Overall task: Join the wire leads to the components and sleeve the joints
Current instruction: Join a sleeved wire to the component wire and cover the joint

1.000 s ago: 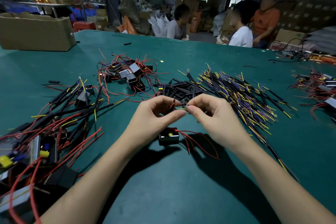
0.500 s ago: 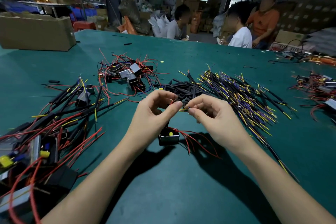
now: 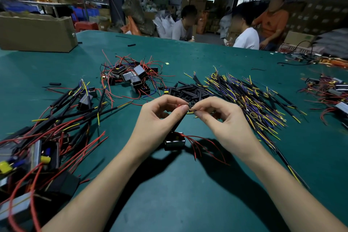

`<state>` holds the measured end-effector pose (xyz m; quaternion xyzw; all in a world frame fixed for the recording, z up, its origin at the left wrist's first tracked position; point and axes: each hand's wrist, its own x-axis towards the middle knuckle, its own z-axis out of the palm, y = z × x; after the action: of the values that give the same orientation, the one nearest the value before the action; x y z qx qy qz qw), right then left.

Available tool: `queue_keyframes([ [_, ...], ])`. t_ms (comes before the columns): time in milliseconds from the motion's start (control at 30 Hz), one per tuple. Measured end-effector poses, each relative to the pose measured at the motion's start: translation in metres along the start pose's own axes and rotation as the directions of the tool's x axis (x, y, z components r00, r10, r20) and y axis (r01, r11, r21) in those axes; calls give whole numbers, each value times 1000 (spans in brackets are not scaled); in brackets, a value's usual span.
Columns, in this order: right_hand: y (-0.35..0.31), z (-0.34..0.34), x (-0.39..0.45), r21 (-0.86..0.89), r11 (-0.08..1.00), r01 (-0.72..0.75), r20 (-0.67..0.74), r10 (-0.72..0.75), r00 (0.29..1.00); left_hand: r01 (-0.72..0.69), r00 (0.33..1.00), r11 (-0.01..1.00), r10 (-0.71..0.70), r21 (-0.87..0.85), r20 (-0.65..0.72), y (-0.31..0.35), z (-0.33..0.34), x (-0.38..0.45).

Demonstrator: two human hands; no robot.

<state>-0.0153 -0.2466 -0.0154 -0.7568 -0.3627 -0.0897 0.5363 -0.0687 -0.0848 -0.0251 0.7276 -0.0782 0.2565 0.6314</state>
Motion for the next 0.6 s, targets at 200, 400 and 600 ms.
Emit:
queue_keyframes([
  [200,-3,0,1,-63,995,77,-21,-79,997,-10,1000,999,10,39,-4,0,3,1],
  [400,-7,-4,2,-215,969,119,-35,-129,991,-34,999,995,33,89,14,2,3,0],
  [600,-11,-5,1,-252,963,97,-43,-111,993,-108,994,976,102,190,43,9,2,-1],
])
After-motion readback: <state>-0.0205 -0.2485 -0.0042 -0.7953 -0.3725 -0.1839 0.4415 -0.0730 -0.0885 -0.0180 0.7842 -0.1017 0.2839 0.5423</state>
